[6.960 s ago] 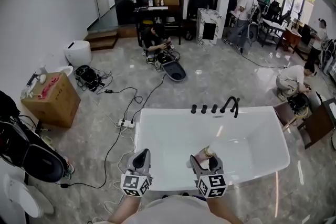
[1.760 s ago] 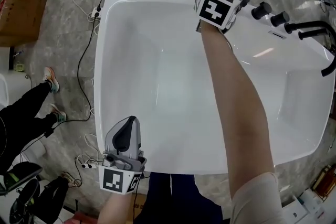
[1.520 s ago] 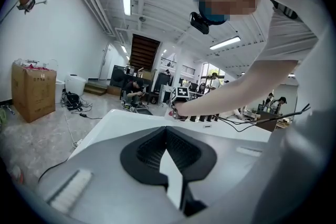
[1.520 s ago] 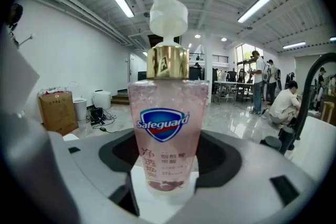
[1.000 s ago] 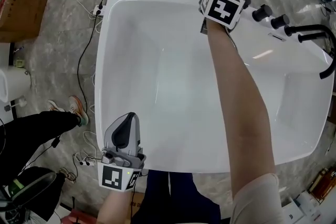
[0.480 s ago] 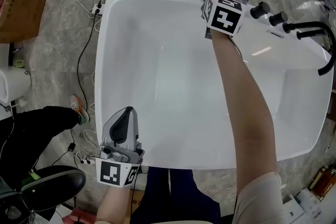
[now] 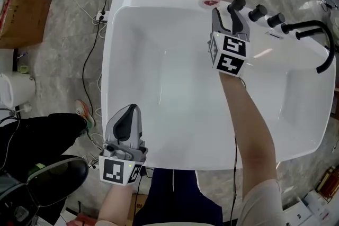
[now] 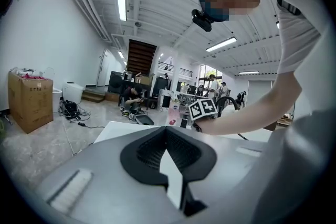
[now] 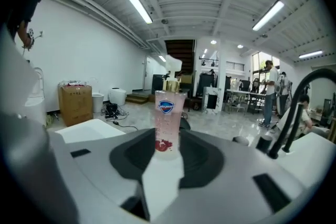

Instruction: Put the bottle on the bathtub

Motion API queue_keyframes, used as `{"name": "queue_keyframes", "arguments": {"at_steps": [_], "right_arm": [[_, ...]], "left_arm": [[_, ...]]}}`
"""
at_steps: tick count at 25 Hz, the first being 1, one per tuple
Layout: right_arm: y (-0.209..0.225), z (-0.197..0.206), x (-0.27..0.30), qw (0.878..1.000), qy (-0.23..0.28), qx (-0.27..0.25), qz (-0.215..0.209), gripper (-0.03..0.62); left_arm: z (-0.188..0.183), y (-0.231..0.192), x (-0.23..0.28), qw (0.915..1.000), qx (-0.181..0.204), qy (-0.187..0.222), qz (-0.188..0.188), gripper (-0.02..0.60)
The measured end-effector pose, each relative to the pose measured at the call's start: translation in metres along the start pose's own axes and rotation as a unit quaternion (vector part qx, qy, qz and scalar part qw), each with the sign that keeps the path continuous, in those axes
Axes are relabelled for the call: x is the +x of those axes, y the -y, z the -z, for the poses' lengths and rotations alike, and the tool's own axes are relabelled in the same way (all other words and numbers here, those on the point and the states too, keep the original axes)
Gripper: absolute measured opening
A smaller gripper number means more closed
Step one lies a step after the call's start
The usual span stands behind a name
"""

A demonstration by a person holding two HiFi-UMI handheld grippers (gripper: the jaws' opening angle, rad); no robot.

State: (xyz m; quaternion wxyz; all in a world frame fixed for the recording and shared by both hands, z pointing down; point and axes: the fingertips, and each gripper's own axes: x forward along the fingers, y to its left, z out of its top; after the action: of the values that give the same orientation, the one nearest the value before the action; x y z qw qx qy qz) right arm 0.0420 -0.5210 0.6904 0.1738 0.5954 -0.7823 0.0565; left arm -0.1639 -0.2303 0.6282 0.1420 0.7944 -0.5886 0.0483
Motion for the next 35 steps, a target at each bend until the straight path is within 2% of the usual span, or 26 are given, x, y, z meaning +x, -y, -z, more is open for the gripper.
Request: {"name": "queue_keyframes", "arguments": {"at_steps": [1,2,11,17,23,27,31,35], "right_arm": [[0.001,0.0,-0.009,1.0,0.005,0.0,0.005,0.054],[0.001,0.0,-0.017,1.0,0.009,-0.001,0.005,0.008],[-0.016,-0.007,-0.103,0.999,0.039,0.022,-0.024,0.008],[-0.02,0.003,-0.176,0.998,0.033,0.031,-0.034,0.008],[-0.032,0.021,-0.235,0.998,0.021,0.053,-0.027,0.008],[-0.048,0.02,-0.266,0.995,0.022,0.077,-0.052,0.008],[-0.062,0.016,-0.303,0.994,-0.002,0.084,-0.066,0.008],[-0.069,-0.004,-0.339,0.993,-0.024,0.081,-0.087,0.008]], "left_arm": [[-0.001,0.0,0.0,1.0,0.0,0.0,-0.001,0.009],[-0.001,0.0,0.0,1.0,0.0,0.0,-0.001,0.009],[-0.011,0.007,-0.008,1.0,0.003,0.005,-0.001,0.008],[-0.026,0.019,-0.02,0.9997,0.018,0.012,0.007,0.008],[-0.019,0.03,-0.032,0.9996,0.025,0.005,0.015,0.009],[-0.02,0.037,-0.042,0.9996,0.025,0.0,0.013,0.009],[-0.037,0.047,-0.063,0.9995,0.026,-0.006,0.02,0.009],[-0.071,0.057,-0.09,0.9996,0.026,-0.001,0.014,0.009]]}}
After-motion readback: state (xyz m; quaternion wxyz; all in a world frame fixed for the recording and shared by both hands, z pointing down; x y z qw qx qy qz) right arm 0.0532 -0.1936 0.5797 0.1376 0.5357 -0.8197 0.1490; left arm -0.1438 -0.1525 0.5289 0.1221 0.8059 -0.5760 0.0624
